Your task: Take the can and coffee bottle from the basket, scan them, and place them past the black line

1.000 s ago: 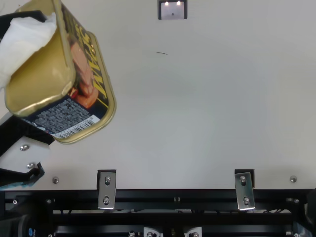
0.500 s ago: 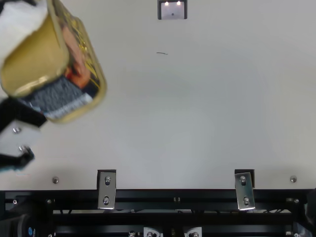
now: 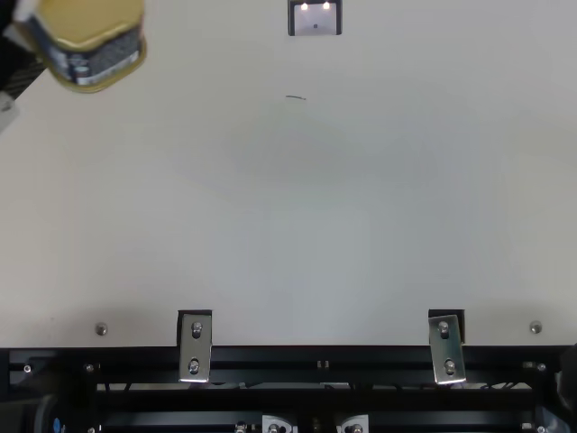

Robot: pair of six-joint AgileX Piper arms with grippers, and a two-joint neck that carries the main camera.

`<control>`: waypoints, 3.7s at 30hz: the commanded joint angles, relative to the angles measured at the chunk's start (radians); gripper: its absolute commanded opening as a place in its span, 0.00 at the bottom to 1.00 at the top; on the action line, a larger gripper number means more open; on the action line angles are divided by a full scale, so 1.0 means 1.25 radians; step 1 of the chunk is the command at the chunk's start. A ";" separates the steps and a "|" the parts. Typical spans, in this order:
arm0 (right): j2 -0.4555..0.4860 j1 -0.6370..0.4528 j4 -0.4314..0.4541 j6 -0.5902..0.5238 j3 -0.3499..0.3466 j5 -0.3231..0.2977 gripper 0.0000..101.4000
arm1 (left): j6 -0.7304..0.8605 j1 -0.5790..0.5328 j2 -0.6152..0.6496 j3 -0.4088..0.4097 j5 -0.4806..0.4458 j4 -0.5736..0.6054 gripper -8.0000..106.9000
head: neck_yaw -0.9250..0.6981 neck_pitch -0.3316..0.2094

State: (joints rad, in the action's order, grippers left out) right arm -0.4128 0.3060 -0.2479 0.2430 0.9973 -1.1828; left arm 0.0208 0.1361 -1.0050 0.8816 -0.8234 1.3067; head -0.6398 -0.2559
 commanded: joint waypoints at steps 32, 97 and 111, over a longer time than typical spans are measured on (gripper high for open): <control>0.000 0.000 0.001 0.000 0.000 0.000 1.00 | 0.264 -0.411 -0.032 -0.099 0.404 -0.064 0.16 | 0.425 0.108; 0.000 0.000 0.001 0.000 0.000 0.000 1.00 | -0.654 -0.292 -0.743 -0.129 1.424 -1.623 0.16 | 0.425 0.108; 0.000 0.000 0.001 0.000 0.000 0.000 1.00 | -0.640 -0.321 -0.796 -0.063 1.458 -1.632 0.16 | 0.425 0.108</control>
State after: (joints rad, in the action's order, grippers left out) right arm -0.4128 0.3060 -0.2463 0.2430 0.9973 -1.1828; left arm -0.7826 -0.2613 -1.9956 0.7974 1.0003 -0.7386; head -0.0972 -0.1177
